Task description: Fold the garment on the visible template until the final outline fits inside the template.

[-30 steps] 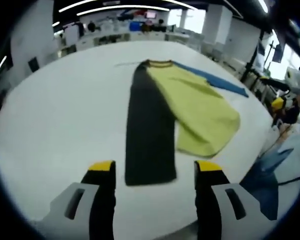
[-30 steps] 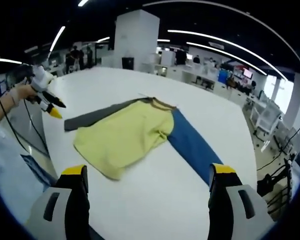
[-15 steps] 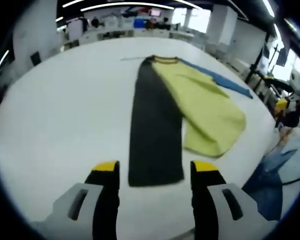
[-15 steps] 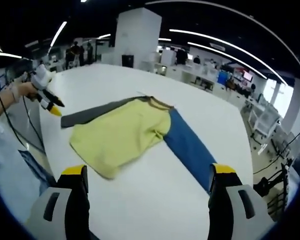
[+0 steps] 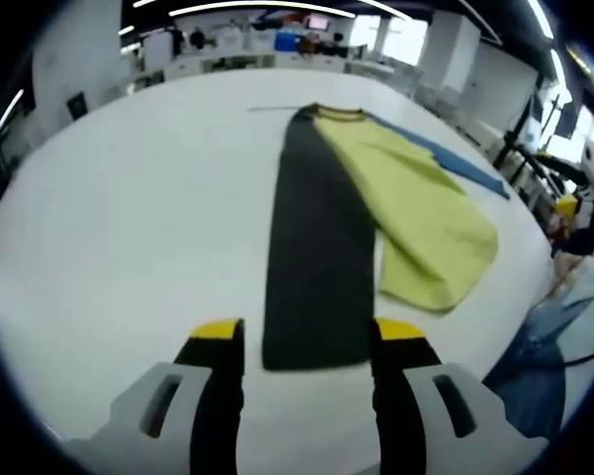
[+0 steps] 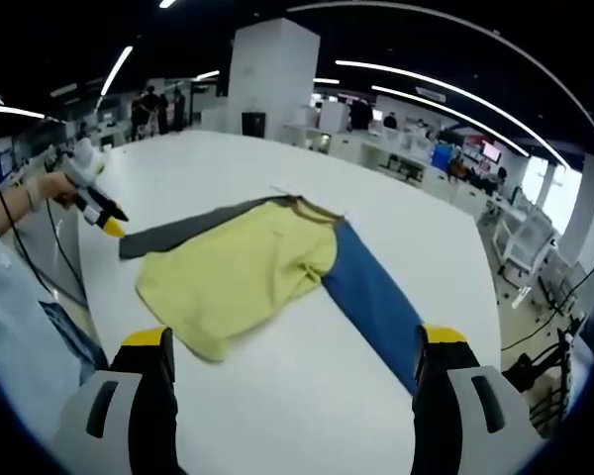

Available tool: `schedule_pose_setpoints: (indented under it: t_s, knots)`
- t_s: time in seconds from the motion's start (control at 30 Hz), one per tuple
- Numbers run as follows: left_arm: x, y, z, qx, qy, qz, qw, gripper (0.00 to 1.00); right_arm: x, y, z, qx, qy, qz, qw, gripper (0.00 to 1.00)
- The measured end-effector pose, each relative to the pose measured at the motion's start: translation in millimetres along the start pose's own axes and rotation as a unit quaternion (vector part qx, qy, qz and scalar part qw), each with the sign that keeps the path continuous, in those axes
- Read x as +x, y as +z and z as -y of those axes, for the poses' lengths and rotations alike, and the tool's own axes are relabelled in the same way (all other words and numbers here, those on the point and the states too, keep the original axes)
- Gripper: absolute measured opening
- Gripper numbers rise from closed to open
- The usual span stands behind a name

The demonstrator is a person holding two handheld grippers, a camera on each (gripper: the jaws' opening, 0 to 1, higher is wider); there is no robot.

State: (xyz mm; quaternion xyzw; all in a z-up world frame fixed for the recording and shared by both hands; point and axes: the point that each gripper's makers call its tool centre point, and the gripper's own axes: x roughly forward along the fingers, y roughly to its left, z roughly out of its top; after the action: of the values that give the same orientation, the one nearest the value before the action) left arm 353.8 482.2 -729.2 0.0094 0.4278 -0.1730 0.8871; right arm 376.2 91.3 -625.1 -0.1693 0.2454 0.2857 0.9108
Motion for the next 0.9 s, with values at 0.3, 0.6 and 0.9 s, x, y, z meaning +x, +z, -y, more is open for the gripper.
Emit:
schedule_pose_setpoints:
  t_s: [0.3,0.6,0.9]
  knots:
    - [6,-1.6,-6.9,-0.014,0.006,-0.006,0.9999,0.42,5,2.4,2,0.002,0.0,0.0,1.0,1.0]
    - [13,-8.2,-8.4,-0.021,0.007,-0.018,0.9996,0.4,8,3.7,6,0.002,-0.005,-0.001,1.0,1.0]
    - [14,-15.4,-15.4,-0.03,0.012,-0.033,0.9989,0.34,14,5.7,6,0.003,-0.003,-0.003,1.0,1.0]
